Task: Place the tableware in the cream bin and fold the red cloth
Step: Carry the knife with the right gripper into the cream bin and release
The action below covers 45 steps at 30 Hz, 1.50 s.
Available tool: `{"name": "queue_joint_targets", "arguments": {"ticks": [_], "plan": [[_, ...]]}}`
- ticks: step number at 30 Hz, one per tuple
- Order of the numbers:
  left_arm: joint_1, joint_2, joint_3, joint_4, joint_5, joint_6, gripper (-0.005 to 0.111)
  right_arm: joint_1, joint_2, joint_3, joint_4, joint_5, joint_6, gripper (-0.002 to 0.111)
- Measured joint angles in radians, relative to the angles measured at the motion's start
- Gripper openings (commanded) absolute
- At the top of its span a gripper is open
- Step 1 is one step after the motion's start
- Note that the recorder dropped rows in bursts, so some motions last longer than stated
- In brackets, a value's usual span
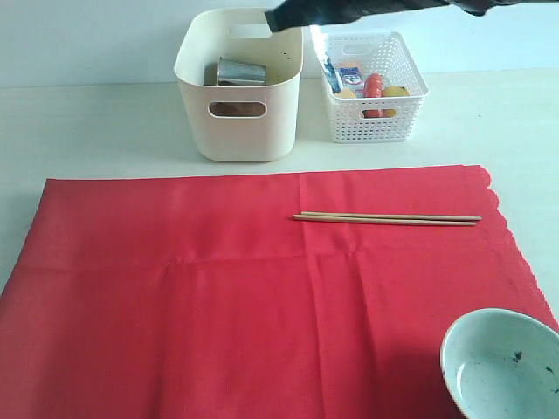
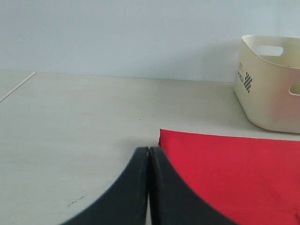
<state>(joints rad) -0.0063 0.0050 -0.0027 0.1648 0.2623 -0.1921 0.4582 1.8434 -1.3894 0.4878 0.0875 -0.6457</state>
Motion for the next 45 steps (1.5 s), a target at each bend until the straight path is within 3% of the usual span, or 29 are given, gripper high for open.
{"name": "queue_joint_targets", "arguments": {"ticks": [11, 17, 23, 26, 31, 37, 45], "plan": [[0.0, 0.0, 0.0, 0.0, 0.0, 0.0, 0.003, 0.0, 0.233, -0.367, 0.218, -0.02, 0.0, 0.003], [0.0, 0.0, 0.0, 0.0, 0.0, 0.0, 0.003, 0.0, 0.288, -0.39, 0.23, -0.025, 0.0, 0.025], [0.0, 0.0, 0.0, 0.0, 0.0, 0.0, 0.003, 0.0, 0.293, -0.39, 0.23, -0.043, 0.0, 0.056], [0.0, 0.0, 0.0, 0.0, 0.0, 0.0, 0.003, 0.0, 0.293, -0.39, 0.23, -0.043, 0.0, 0.063], [0.0, 0.0, 0.0, 0.0, 0.0, 0.0, 0.003, -0.002, 0.271, -0.39, 0.223, 0.057, 0.002, 0.062], [0.0, 0.0, 0.0, 0.0, 0.0, 0.0, 0.003, -0.009, 0.184, -0.39, 0.043, 0.296, 0.025, 0.059], [0.0, 0.0, 0.0, 0.0, 0.0, 0.0, 0.003, -0.014, 0.119, -0.39, -0.323, 0.568, 0.305, 0.024]]}}
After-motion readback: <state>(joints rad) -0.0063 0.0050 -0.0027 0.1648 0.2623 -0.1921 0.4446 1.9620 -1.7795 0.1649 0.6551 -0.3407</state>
